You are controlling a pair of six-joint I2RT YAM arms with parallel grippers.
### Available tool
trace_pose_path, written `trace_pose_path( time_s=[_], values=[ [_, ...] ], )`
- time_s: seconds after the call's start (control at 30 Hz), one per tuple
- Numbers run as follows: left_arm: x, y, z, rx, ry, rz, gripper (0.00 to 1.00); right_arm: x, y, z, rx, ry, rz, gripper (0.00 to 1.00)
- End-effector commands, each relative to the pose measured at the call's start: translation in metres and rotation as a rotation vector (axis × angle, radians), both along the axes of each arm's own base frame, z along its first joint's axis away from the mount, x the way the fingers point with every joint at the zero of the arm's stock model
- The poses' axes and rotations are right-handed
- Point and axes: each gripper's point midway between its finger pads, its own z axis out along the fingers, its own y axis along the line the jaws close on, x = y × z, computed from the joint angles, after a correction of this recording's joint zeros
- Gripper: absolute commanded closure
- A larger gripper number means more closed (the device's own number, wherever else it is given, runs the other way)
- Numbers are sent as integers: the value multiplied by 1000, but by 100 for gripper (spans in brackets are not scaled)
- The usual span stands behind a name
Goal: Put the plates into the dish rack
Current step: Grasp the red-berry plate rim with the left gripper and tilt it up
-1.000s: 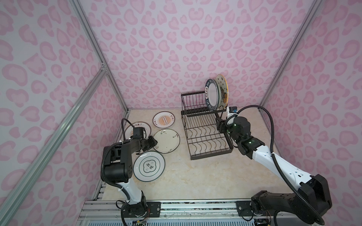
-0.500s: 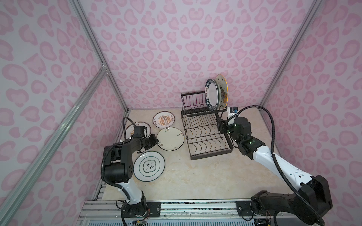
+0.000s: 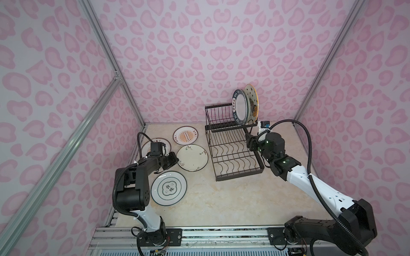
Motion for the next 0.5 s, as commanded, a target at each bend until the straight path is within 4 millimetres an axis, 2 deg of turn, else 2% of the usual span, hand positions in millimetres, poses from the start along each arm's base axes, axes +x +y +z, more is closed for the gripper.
trace_pose_path(
  time_s=[0.0, 0.23, 0.47],
  values=[
    [0, 1, 15, 3, -21, -2, 97, 0, 2, -4, 8, 8, 6, 33],
    [-1, -1, 41, -17, -71, 7, 97, 1, 2, -5, 10, 9, 6, 33],
    [-3, -5, 59, -55, -109, -4, 97, 1, 5, -9, 20, 17, 20, 34]
  ],
)
